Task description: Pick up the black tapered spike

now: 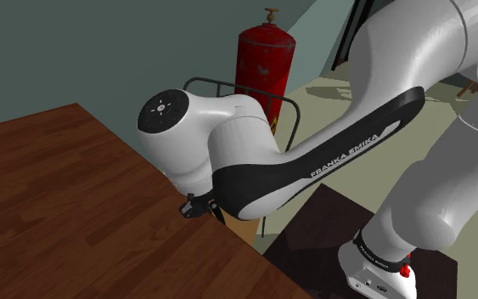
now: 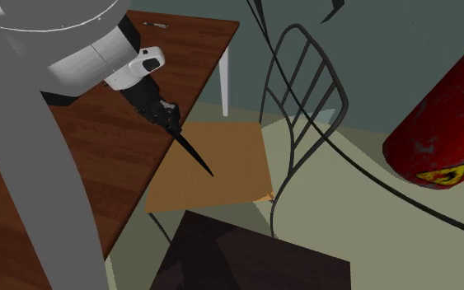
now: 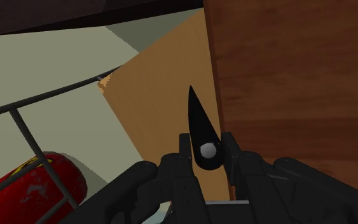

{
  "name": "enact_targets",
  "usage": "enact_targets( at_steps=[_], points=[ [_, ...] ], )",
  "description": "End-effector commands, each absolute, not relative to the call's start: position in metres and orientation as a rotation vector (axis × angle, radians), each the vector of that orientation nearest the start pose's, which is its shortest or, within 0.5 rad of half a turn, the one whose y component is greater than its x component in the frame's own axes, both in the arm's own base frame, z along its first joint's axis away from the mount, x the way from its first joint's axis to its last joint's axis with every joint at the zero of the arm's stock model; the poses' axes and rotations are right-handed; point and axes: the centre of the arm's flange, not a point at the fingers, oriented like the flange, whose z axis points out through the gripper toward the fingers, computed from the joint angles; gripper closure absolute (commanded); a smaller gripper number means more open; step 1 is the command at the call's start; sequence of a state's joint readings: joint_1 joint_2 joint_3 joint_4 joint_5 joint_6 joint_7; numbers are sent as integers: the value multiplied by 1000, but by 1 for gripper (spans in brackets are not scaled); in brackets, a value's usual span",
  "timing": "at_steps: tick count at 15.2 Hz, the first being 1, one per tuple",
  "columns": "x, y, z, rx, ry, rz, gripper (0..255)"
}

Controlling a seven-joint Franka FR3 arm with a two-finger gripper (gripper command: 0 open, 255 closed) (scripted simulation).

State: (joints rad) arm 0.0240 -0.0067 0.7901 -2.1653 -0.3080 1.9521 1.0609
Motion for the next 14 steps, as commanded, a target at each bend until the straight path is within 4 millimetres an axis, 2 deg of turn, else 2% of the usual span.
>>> enact_targets(
  at_steps=[1,2,14],
  points=[
    [366,359,384,-3463,175,-176,255],
    [366,358,384,-3463,175,-177,255],
    [366,358,448,-3463,175,-177,255]
  ],
)
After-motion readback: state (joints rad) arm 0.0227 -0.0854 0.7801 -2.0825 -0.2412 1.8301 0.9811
